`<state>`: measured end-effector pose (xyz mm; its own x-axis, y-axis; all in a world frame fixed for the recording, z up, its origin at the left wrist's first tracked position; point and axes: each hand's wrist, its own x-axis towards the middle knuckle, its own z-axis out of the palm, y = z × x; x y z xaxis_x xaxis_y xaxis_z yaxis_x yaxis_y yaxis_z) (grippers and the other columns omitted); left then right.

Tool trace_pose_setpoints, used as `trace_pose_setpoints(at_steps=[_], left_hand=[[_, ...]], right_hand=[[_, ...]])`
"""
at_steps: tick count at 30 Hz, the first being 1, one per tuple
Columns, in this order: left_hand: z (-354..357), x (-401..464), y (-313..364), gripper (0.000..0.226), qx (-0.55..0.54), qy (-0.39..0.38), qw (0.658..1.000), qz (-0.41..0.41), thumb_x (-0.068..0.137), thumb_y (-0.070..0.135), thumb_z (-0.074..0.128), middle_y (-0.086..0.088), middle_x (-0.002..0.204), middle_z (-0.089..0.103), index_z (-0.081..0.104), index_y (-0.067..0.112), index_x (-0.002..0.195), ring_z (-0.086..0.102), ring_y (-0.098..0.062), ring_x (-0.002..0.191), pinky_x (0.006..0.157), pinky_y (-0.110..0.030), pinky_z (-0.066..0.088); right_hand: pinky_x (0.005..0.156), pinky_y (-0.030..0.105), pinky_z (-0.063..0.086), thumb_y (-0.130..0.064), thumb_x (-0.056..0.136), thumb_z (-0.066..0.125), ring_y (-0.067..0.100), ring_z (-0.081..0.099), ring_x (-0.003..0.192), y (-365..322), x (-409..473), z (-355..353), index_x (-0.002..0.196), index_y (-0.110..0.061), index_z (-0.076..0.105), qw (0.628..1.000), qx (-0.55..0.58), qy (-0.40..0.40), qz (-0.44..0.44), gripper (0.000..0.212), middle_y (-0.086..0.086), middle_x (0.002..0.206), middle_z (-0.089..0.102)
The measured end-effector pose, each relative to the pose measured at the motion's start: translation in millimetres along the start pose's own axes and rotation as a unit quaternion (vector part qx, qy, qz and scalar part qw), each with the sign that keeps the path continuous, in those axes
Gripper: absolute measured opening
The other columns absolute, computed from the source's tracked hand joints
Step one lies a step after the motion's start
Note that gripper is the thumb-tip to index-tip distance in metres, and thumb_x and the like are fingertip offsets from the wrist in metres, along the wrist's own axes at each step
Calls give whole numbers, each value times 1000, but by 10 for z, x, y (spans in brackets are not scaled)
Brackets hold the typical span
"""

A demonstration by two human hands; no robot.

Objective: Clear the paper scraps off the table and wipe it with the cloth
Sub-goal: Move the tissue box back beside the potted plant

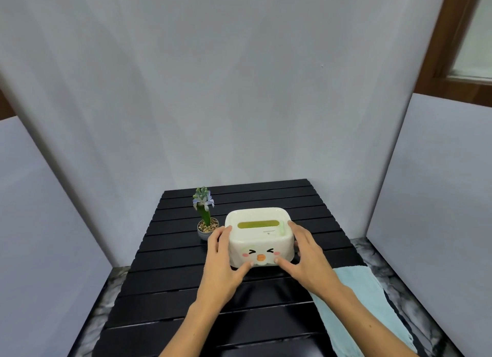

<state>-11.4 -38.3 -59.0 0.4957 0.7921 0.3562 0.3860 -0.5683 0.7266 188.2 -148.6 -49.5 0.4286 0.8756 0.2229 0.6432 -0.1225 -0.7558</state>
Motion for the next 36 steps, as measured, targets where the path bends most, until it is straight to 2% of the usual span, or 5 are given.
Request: trace_pose_setpoints(at_steps=[3,10,19,25,36], left_hand=[[38,-31,4,93,15,-2,1000,3,77,41,80,17,153,15,24,28,150,26,3,134,94,2,27],[73,-25,7,97,50,17,999,9,76,34,81,16,155,9,20,30,150,30,-5,136,96,-26,48],[140,45,-31,99,62,24,998,5,76,28,81,12,156,9,18,26,152,27,-8,141,98,-20,41],[177,188,-55,99,70,19,997,-2,78,23,81,10,157,8,16,23,153,24,-13,144,107,-35,45],[290,465,-108,98,113,20,993,-22,83,23,76,3,161,3,8,21,155,19,-20,148,106,-36,43]], right_hand=[[103,34,46,-37,77,78,10,43,129,26,26,19,152,-33,17,1000,-11,-15,6,97,-15,150,30],[90,25,45,-36,76,79,12,49,121,93,67,58,151,-37,4,996,-80,-25,-16,105,-14,150,25],[91,27,47,-32,78,78,12,48,124,160,181,91,149,-40,1,995,-89,-21,-28,105,-14,150,25],[92,30,46,-34,77,77,14,49,123,191,338,110,149,-43,1,996,-85,-20,-24,105,-14,150,27],[91,26,41,-34,77,77,15,46,126,287,689,163,148,-45,-1,995,-87,-23,-30,106,-13,153,26]])
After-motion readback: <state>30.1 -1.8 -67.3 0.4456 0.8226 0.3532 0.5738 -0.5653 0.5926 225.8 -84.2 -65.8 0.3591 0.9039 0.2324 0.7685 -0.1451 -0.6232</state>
